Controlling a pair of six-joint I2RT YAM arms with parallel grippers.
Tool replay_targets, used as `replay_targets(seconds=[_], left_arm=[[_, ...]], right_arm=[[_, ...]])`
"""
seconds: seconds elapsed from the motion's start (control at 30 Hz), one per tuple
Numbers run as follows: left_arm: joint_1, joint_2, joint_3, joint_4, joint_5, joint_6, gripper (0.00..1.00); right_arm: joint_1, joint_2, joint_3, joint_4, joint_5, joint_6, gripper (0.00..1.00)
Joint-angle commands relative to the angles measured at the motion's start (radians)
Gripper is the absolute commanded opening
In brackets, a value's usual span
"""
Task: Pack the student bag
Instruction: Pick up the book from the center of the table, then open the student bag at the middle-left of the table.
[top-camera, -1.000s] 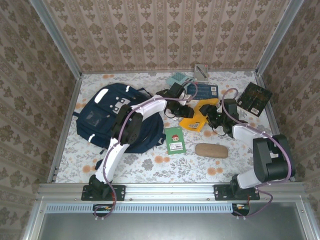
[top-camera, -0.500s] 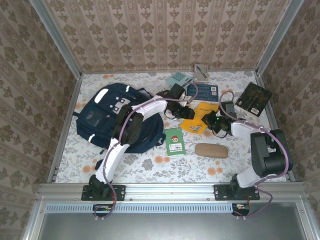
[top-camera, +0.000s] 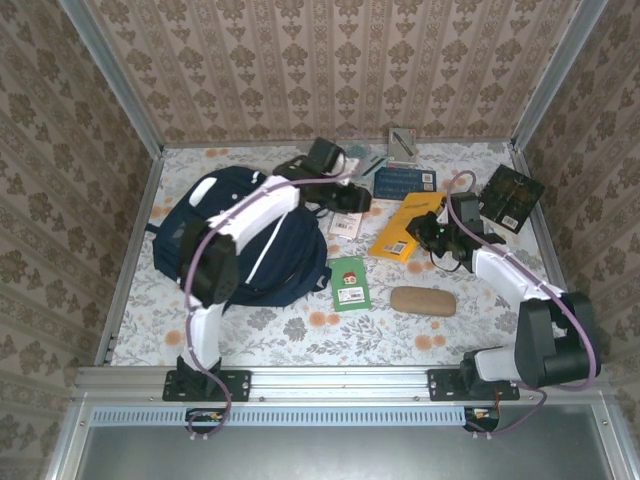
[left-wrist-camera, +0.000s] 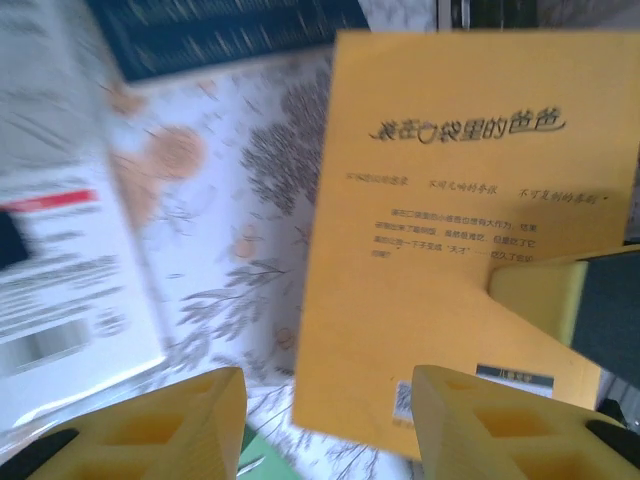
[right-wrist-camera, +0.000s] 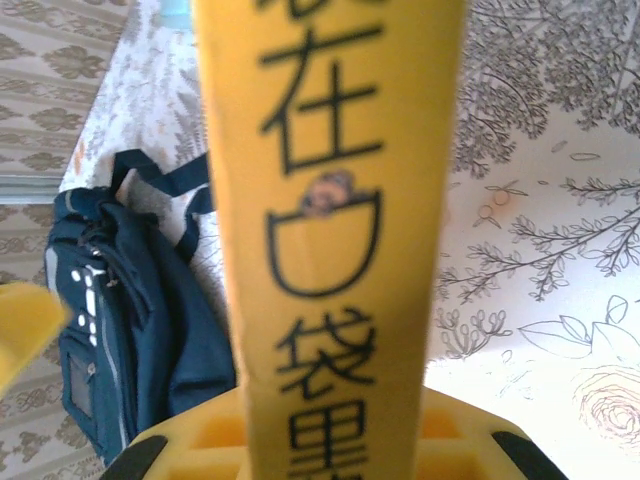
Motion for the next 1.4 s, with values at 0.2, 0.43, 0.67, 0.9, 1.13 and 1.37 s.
replay_targets(seconds=[0.2,0.43,0.67,0.9,1.13,1.37], left_arm=[[0.109,-0.262,-0.349,-0.156,-0.339,0.188,0.49],[0.111,-0.293,-0.497,-0.178,-0.440,0.256,0.50],[0.093,-0.262,-0.516,-0.204,-0.529,0.264,0.51],[0.031,-0.201,-0.497,-0.256,-0.681,0.291,0.27],[0.027,-0.304,-0.411,-0.293,-0.701,0.261,0.00],[0.059,-0.364,-0.230,-0.384,-0.608,0.246,0.00]], right_arm=[[0.043,-0.103,0.054,-0.017,-0.025,-0.032,0.00],[0.097,-0.089,0.062,0.009,-0.013,-0.016,0.00],[0.124,-0.080,0.072,0.008,-0.009,-0.012,0.00],[0.133,-0.090,0.064,0.025,-0.017,-0.004,0.00],[0.175,-0.091,0.059,0.125,-0.089,0.019,0.00],[0.207,-0.046,0.075,0.305,-0.202,0.129,0.00]])
